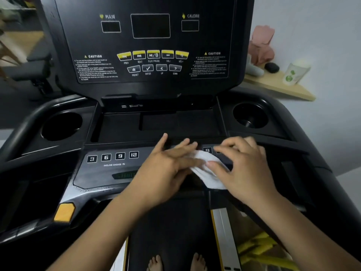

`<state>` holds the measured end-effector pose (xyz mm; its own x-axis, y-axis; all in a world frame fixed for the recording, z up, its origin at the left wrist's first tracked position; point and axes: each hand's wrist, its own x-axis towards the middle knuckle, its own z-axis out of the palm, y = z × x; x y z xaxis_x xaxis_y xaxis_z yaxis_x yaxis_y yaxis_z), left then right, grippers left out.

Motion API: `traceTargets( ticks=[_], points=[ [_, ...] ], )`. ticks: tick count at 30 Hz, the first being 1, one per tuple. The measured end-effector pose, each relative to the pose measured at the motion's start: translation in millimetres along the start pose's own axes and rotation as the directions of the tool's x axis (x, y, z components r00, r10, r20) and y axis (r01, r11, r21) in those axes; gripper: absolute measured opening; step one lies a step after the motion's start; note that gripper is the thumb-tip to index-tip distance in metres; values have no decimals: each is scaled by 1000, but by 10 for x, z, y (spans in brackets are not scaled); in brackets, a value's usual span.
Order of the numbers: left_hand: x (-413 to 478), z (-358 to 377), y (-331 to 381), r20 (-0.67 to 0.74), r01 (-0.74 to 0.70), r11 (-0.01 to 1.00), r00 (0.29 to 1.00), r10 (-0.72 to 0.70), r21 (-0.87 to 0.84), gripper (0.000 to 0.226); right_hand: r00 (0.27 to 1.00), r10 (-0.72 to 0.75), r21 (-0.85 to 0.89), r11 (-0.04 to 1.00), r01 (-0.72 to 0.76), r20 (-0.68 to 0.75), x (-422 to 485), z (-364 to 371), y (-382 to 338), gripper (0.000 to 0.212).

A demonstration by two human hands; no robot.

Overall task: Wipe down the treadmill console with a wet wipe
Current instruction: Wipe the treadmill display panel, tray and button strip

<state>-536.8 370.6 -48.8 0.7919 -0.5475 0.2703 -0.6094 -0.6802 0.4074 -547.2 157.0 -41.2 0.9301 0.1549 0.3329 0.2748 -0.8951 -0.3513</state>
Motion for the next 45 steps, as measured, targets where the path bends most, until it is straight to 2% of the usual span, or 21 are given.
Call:
traceTargets(
  ticks=[3,5,7,8,10,11,12,13,16,18,19,21,22,23,26,28,32,36,37,41,45],
  points=[
    [50,-63,-16,-128,177,984,976,-176,-3,44,998,-13,77,997,8,69,88,38,-95,11],
    [43,-100,39,-210,273,961,938,-277,-47,34,998,7,315,949,-27,66,110,-20,-138,12],
    [30,-146,132,-242,329,905,886,-395,-270,18,987,112,596,787,-157,113,162,-142,-191,12],
    [46,-196,201,-187,351,804,855,-484,-480,15,975,164,687,693,-220,148,186,-186,-205,13],
    [98,-286,302,74,355,401,819,-568,-844,45,950,241,777,553,-302,198,221,-219,-221,17],
    [116,-313,326,203,365,207,814,-544,-908,59,941,255,802,501,-325,222,235,-220,-239,19],
    [132,-344,352,287,380,80,804,-520,-921,63,935,254,827,447,-341,248,244,-232,-271,18],
    [140,-358,372,313,388,52,809,-497,-920,60,930,244,846,399,-353,274,249,-246,-304,15],
    [159,-344,415,185,334,208,834,-520,-920,26,911,214,869,287,-403,352,253,-320,-388,24],
    [163,-334,376,103,288,252,822,-561,-924,14,904,193,885,209,-417,381,274,-352,-371,35],
    [154,-343,343,82,267,260,826,-557,-928,13,896,191,901,99,-423,400,285,-353,-344,39],
    [139,-397,307,85,242,248,854,-513,-938,17,859,198,876,-214,-431,471,302,-361,-282,46],
    [131,-428,300,99,241,243,872,-480,-939,21,838,186,837,-323,-441,513,308,-366,-268,47],
    [128,-449,291,107,239,253,889,-446,-938,26,819,139,799,-360,-482,557,315,-370,-272,44],
    [141,-472,297,122,233,290,927,-354,-928,44,728,-77,706,-191,-682,682,293,-386,-311,39],
    [151,-487,304,109,200,267,941,-321,-943,53,709,-84,700,-116,-705,700,294,-404,-310,39],
    [134,-561,296,90,204,245,909,-406,-948,74,798,221,826,-91,-556,561,301,-412,-285,27],
    [116,-589,292,74,226,355,916,-394,-907,79,828,450,838,258,-480,335,251,-343,-314,17],
    [114,-577,296,75,233,382,920,-384,-894,74,823,481,830,292,-474,301,248,-328,-304,19],
    [106,-526,325,70,291,499,907,-415,-816,42,808,464,878,121,-464,363,238,-386,-275,15],
    [100,-511,373,79,346,474,865,-496,-810,38,842,357,895,34,-444,404,195,-458,-255,27]
  ],
)
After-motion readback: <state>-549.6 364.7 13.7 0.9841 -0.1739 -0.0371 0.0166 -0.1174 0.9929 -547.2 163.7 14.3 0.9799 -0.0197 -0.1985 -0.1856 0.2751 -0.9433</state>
